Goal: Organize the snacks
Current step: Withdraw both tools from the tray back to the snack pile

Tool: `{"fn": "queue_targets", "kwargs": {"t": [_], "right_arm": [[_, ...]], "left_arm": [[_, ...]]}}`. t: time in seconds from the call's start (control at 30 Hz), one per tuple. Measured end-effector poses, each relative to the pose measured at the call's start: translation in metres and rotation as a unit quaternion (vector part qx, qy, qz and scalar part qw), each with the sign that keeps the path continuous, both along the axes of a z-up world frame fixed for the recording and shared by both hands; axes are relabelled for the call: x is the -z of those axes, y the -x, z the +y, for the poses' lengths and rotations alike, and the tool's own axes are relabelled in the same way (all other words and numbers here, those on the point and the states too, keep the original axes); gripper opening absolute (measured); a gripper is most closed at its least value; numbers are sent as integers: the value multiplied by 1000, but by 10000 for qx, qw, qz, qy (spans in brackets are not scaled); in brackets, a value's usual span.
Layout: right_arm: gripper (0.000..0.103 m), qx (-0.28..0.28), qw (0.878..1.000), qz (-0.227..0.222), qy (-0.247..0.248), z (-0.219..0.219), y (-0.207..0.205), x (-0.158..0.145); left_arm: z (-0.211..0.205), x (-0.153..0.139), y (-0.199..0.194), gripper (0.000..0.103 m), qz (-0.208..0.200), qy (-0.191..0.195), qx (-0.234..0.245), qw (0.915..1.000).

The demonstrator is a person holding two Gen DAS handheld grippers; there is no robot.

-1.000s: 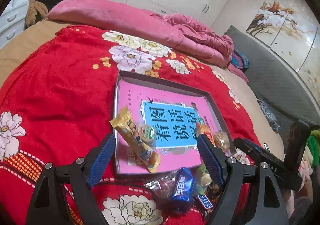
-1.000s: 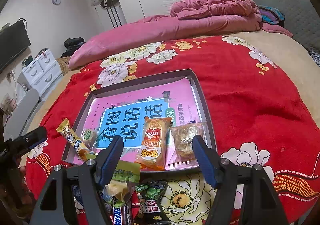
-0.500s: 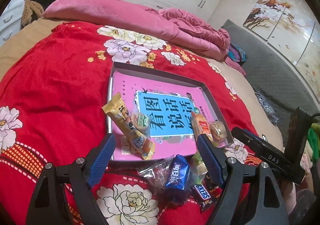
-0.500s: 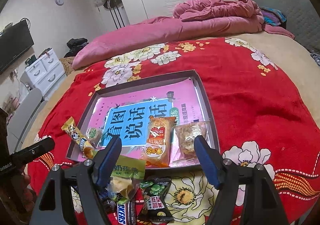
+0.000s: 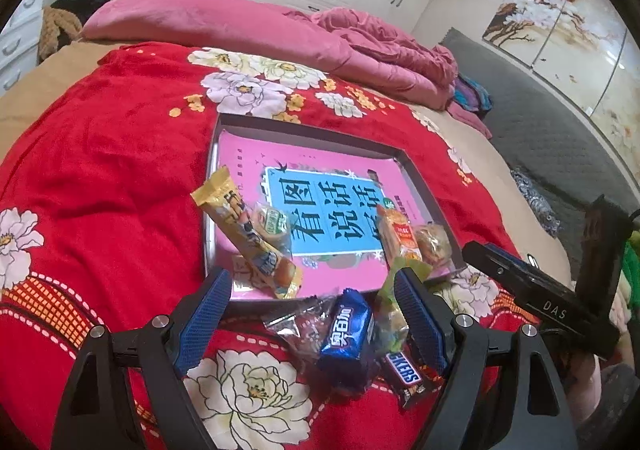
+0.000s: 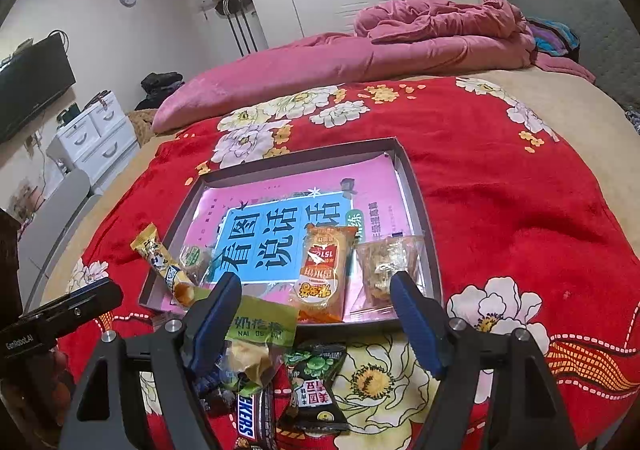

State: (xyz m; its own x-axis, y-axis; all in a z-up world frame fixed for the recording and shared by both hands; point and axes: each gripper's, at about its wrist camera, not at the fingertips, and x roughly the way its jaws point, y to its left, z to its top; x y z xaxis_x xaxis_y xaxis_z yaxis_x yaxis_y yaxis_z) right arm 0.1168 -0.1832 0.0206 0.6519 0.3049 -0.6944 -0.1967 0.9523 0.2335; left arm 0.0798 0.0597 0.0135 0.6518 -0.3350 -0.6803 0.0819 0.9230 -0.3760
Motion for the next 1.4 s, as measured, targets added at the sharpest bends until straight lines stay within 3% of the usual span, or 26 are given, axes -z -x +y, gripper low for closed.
{"fn": "queue_targets", "kwargs": {"t": [0.73, 0.87, 1.1, 1.4], "right_arm": [[77, -301, 9995, 14, 119, 7, 18, 5], [85, -324, 9994, 46, 117, 7, 20, 9], [85, -389, 9990, 62, 196, 10, 22, 11], [85, -365, 9989, 153, 263, 8, 21, 17]], "left_arm": [[-15, 8, 11, 84, 213, -98, 272, 9994], [-20, 13, 14, 84, 307, -206, 313, 9988], [-27, 21, 16, 84, 484, -232, 447, 9976], [-38, 32, 16, 84, 676, -86, 742, 9949]]}}
